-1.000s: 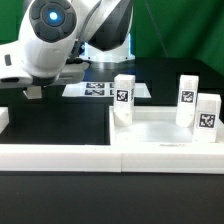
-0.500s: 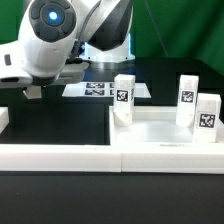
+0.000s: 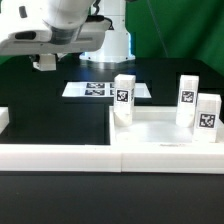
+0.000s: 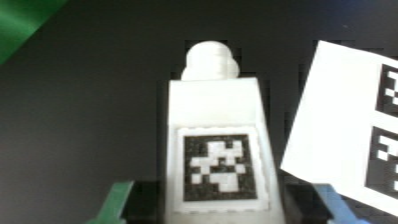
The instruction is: Assemble square table
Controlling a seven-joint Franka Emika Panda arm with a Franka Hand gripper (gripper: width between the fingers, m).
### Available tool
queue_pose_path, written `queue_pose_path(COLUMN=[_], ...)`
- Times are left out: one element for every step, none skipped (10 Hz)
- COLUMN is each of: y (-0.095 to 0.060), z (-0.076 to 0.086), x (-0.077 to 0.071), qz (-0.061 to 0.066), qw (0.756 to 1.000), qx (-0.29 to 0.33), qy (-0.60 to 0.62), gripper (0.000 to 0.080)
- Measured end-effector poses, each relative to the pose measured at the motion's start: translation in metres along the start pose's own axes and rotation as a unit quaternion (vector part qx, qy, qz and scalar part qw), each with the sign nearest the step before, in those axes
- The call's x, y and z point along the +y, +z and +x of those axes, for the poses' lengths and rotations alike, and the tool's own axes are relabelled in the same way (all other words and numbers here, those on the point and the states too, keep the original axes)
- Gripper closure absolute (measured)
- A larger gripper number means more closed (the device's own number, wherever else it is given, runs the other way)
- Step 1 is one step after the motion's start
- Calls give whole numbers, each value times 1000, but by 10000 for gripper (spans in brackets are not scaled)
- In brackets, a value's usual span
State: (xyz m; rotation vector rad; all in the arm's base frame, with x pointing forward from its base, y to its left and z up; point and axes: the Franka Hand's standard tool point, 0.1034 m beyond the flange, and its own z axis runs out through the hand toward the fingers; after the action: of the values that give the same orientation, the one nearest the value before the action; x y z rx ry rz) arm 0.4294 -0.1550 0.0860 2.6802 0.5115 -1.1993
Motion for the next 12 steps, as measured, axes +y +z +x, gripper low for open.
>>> queue_pose_path(y=[-3, -5, -10, -28, -50, -83, -115, -144, -172, -189, -205, -208], z=[3, 4, 4, 6, 12, 18, 26, 35, 44, 48, 46, 37], x=[3, 5, 6, 7, 4, 0, -1, 0, -1, 0, 8, 14], qz=[-6, -11, -11, -8, 3, 20, 39, 52, 70, 67, 58, 53], qw=[1000, 999, 997, 996, 993, 989, 982, 973, 959, 951, 943, 937], qx=[25, 52, 78, 92, 115, 142, 166, 194, 235, 255, 284, 311], qy=[0, 0, 2, 7, 20, 39, 77, 111, 144, 162, 162, 149], gripper=[511, 511, 511, 509, 509, 509, 509, 509, 509, 509, 509, 509])
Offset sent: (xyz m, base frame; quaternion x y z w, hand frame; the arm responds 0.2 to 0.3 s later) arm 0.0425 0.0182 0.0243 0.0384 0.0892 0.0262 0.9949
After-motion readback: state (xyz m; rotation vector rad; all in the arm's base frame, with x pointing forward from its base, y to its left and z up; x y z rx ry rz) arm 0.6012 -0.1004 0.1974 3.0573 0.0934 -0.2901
